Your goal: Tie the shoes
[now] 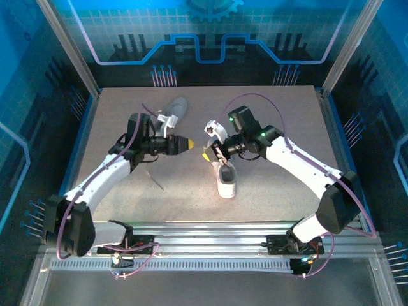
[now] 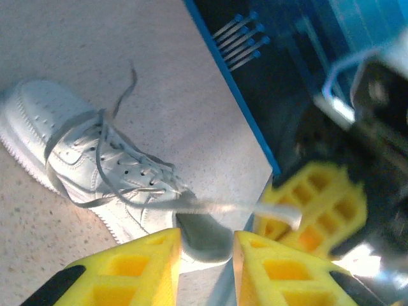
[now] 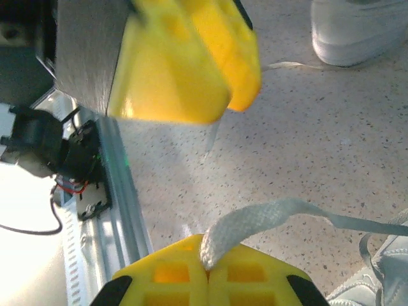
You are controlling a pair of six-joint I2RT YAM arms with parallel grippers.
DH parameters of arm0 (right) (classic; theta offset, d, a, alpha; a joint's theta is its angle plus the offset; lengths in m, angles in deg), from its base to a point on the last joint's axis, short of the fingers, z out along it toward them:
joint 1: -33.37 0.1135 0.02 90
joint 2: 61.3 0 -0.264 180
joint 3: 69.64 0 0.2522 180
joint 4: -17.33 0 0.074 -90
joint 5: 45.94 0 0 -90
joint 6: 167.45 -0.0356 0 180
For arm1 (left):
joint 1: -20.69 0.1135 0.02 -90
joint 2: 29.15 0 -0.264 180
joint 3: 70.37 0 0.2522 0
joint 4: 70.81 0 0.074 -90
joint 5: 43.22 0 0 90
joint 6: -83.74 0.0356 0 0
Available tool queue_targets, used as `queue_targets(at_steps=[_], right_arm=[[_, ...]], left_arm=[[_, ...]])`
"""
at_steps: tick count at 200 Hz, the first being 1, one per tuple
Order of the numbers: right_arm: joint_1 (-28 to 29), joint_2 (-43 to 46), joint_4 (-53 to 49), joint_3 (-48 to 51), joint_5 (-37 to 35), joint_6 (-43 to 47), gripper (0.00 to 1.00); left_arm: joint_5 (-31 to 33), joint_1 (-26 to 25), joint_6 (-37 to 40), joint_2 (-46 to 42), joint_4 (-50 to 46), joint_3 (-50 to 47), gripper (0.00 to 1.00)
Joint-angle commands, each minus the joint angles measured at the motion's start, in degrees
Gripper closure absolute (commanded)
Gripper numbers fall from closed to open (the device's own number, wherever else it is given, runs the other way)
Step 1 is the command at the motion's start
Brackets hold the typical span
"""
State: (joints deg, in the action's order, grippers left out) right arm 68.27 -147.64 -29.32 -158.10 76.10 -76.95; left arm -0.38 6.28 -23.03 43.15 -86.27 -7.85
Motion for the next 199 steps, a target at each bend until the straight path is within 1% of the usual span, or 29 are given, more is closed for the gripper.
queue_targets(at_steps=[1, 7, 12, 21, 29, 43, 69, 105, 140, 173, 199], right_arm=[[-0.9, 0.8, -12.4, -3.2, 4.3, 8.3, 1.0], [-0.9, 0.9, -13.4, -3.5, 4.2, 9.1, 1.0], [-1.0, 0.9, -14.2, -3.8, 4.2, 9.8, 1.0], [-1.1, 0.8, -15.5, -4.3, 4.2, 10.8, 1.0], [-1.0, 0.5, -16.5, -4.8, 4.2, 11.5, 1.0], [-1.0, -0.1, -18.2, -6.0, 4.3, 12.4, 1.0], [-0.8, -1.0, -21.2, -8.0, 4.3, 13.7, 1.0], [-0.6, -1.8, -25.0, -10.0, 4.0, 15.5, 1.0], [-0.6, -2.2, -26.8, -10.6, 3.5, 16.0, 1.0], [-0.7, -2.5, -26.7, -10.7, 3.6, 15.7, 1.0], [-0.6, -3.1, -27.3, -11.1, 3.6, 15.9, 1.0]], left_arm=[[-6.6, -0.1, 25.9, -3.9, 8.7, -5.0, 0.68], [-7.5, -0.4, 30.8, -4.2, 8.6, -5.6, 0.66], [-6.8, -0.8, 34.1, -4.3, 8.7, -6.0, 0.63], [-4.5, -2.0, 37.8, -3.9, 9.3, -6.3, 0.61], [-3.8, -3.0, 40.9, -3.1, 9.7, -6.2, 0.6], [-2.4, -5.3, 44.1, -1.5, 11.5, -6.0, 0.59], [2.4, -9.5, 49.3, 1.0, 13.4, -5.3, 0.57], [4.9, -11.2, 51.7, 3.4, 17.3, -4.9, 0.57], [4.5, -12.4, 51.8, 5.1, 19.2, -3.7, 0.56], [3.6, -14.2, 50.2, 6.3, 22.7, -3.0, 0.54], [3.3, -15.5, 50.2, 6.2, 23.0, -2.4, 0.54]])
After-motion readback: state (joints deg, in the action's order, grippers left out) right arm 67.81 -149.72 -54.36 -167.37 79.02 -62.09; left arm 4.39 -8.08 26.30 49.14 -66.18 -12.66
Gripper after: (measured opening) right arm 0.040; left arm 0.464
